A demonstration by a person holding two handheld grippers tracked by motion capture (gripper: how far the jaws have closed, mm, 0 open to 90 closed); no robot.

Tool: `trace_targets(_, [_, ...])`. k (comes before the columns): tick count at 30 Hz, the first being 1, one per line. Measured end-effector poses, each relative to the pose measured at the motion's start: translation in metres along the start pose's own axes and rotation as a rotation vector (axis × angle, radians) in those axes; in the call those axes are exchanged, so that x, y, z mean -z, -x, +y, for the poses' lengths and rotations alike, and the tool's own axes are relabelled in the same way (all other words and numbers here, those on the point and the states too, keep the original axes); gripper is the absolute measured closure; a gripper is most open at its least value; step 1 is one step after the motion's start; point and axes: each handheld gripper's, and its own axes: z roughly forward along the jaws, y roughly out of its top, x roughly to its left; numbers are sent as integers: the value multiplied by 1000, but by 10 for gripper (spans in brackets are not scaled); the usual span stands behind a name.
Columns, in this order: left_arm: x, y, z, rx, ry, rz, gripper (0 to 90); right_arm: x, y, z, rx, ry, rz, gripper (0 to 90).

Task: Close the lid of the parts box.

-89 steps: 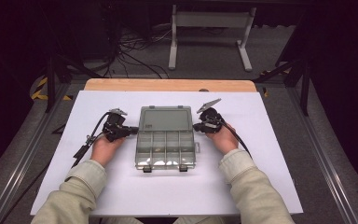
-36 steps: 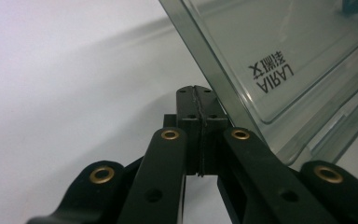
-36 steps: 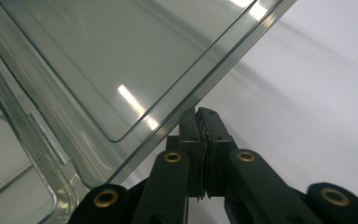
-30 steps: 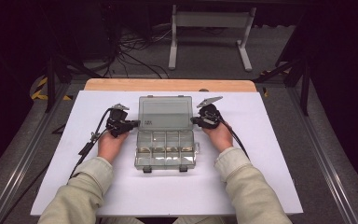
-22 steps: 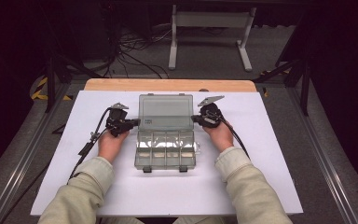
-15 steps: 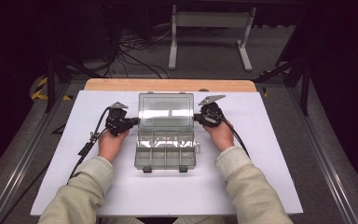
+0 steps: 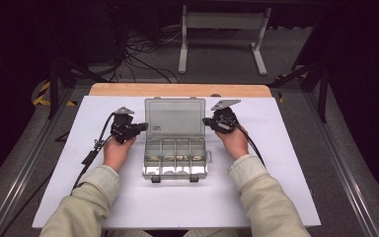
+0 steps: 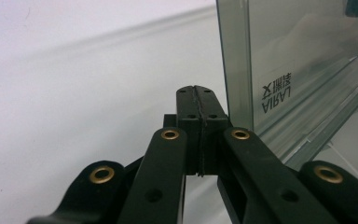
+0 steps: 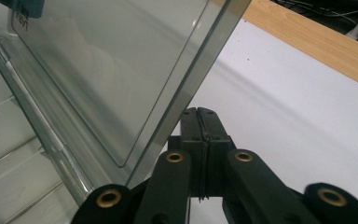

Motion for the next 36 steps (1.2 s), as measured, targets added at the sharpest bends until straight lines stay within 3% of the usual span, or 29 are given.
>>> trace_targets(26, [16,8,5,-20,37,-39,899,25,-9,11,46,73,22,900])
trace_targets(36, [29,11,8,-53,51,-56,899,39,-15,15,64,99,44,900])
